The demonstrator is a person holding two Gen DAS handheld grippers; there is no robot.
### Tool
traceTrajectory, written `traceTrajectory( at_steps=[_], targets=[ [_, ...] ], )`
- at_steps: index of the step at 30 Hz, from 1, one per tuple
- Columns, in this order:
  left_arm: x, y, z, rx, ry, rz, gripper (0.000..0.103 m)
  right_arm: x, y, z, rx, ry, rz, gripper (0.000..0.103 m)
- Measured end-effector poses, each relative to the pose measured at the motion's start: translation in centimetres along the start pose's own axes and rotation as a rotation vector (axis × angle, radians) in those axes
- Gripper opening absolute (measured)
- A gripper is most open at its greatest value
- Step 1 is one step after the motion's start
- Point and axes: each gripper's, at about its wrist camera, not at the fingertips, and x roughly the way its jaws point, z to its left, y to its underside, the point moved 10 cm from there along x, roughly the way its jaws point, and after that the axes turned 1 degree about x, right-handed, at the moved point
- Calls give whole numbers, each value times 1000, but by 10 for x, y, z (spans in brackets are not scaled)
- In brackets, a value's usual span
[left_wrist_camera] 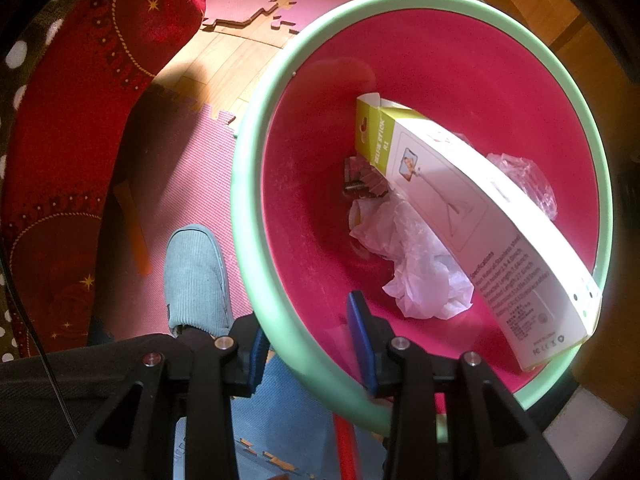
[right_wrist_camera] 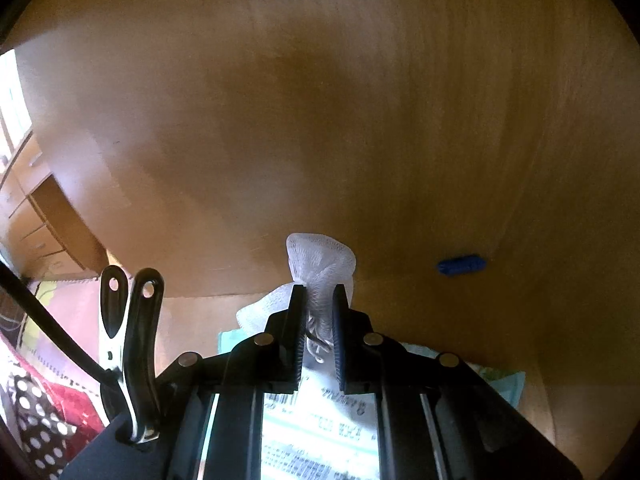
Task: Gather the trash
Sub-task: 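Close the right tool on the white plastic bag and lift, then carry the white plastic bag with the right tool over the red bucket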
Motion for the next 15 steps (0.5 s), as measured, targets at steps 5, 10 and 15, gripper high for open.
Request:
traceTrajectory(
  at_steps=[5, 10, 15],
  targets=[
    [0, 0, 0, 0, 0, 0, 38, -7, 3, 11, -52, -26, 0, 13],
    [0, 0, 0, 1, -1, 0, 38, -16, 22, 55, -139, -78, 8, 13],
    [0, 0, 0, 1, -1, 0, 38, -32, 32, 91, -238, -149, 14, 13]
  ],
)
